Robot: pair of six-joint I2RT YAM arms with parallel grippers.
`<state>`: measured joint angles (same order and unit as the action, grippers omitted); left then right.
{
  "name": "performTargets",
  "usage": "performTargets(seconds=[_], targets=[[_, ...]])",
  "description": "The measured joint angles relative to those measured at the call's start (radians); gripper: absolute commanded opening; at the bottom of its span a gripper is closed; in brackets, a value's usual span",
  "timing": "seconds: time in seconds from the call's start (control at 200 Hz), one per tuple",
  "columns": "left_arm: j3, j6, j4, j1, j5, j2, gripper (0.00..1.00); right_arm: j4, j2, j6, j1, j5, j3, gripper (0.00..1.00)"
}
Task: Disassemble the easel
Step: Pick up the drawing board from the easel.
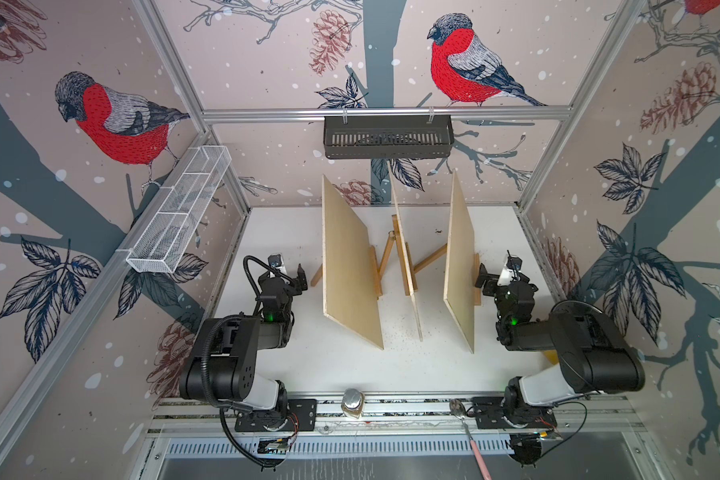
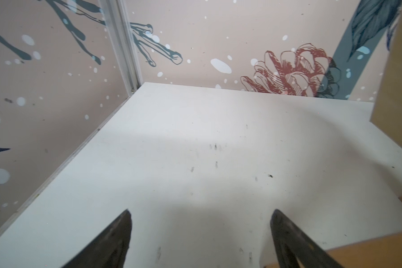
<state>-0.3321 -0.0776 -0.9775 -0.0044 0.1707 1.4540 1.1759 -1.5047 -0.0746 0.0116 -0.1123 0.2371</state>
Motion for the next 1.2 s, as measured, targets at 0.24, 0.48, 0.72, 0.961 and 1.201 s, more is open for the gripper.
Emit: performTargets(seconds=[0.24, 0.48, 0.72, 0.961, 1.201], targets=[[-0.154, -0.122, 0.323, 0.044, 0.122, -0.140, 0.76, -0.003, 0.005, -0.001, 0.000, -0.005, 0.002, 0.91], [-0.263, -0.203, 0.667, 0.046, 0.083, -0.403, 0.75, -0.220, 0.179, -0.034, -0.008, -0.054, 0.101, 0.90], [-0.637, -0.218, 1.055, 0.045, -0.099, -0.512, 0.52, -0.755, 0.447, -0.151, -0.013, -0.068, 0.385, 0.90], [-1.102, -0.217, 1.447, -0.092, -0.274, -0.375, 0.63, -1.135, 0.578, -0.191, -0.006, 0.107, 0.594, 0.87], [-1.244, -0.257, 1.640, -0.121, -0.319, -0.303, 0.50, -1.350, 0.534, -0.190, 0.065, 0.216, 0.720, 0.86]])
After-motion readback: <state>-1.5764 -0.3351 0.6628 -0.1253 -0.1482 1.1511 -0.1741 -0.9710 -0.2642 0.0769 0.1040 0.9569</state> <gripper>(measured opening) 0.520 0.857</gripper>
